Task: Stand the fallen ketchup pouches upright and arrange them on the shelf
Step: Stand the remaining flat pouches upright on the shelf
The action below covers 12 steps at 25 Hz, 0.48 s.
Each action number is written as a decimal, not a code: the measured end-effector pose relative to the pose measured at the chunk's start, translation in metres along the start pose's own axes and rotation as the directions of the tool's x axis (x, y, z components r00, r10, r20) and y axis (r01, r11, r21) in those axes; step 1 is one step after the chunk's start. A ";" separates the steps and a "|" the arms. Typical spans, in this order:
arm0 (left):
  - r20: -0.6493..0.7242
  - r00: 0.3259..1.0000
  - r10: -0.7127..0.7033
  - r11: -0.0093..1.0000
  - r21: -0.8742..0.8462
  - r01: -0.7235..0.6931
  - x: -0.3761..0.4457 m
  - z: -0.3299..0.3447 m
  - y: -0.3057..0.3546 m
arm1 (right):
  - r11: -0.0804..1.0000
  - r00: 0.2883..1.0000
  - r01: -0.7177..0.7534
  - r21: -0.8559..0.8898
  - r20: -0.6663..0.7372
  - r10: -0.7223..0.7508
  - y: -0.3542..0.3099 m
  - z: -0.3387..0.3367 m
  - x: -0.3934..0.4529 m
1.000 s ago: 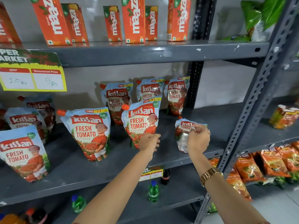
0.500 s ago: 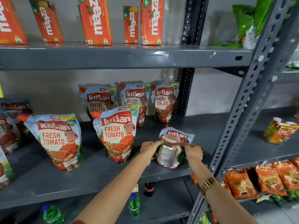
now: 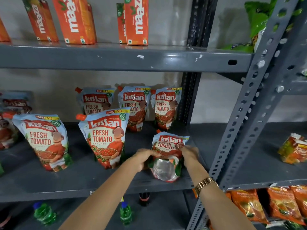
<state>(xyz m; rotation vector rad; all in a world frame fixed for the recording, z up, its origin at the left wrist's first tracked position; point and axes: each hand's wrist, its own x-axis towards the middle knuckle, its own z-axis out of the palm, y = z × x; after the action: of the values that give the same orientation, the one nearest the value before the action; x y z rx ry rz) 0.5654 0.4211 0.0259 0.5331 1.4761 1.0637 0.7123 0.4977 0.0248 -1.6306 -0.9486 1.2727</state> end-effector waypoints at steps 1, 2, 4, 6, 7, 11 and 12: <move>-0.031 0.998 0.046 0.999 -0.012 -0.047 -0.001 0.005 0.002 | 0.999 0.999 0.031 0.015 0.009 -0.031 -0.004 0.000 -0.002; -0.049 0.994 0.097 0.995 -0.005 -0.098 -0.004 0.010 0.006 | 0.996 0.997 0.071 0.046 0.012 -0.072 -0.010 -0.001 -0.003; -0.068 0.975 0.211 0.977 0.001 -0.211 -0.007 0.023 0.014 | 0.978 0.986 0.164 0.133 -0.015 -0.163 -0.024 -0.006 -0.007; -0.117 0.943 0.313 0.948 -0.014 -0.317 -0.009 0.036 0.019 | 0.944 0.957 0.289 0.158 -0.062 -0.283 -0.036 -0.013 -0.010; -0.147 0.921 0.360 0.931 -0.002 -0.365 -0.009 0.042 0.018 | 0.925 0.938 0.347 0.157 -0.073 -0.339 -0.039 -0.017 -0.012; -0.186 0.866 0.464 0.884 0.043 -0.465 -0.007 0.061 0.001 | 0.907 0.928 0.371 0.201 -0.037 -0.371 -0.018 -0.025 -0.015; -0.174 0.864 0.472 0.880 0.046 -0.472 -0.007 0.064 0.000 | 0.915 0.933 0.357 0.189 -0.024 -0.359 -0.008 -0.025 -0.013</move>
<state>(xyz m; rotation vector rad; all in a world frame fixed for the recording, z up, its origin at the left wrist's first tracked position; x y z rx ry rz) 0.6272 0.4351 0.0351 0.8483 1.5421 1.5285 0.7334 0.4843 0.0403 -1.2344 -1.0429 1.0823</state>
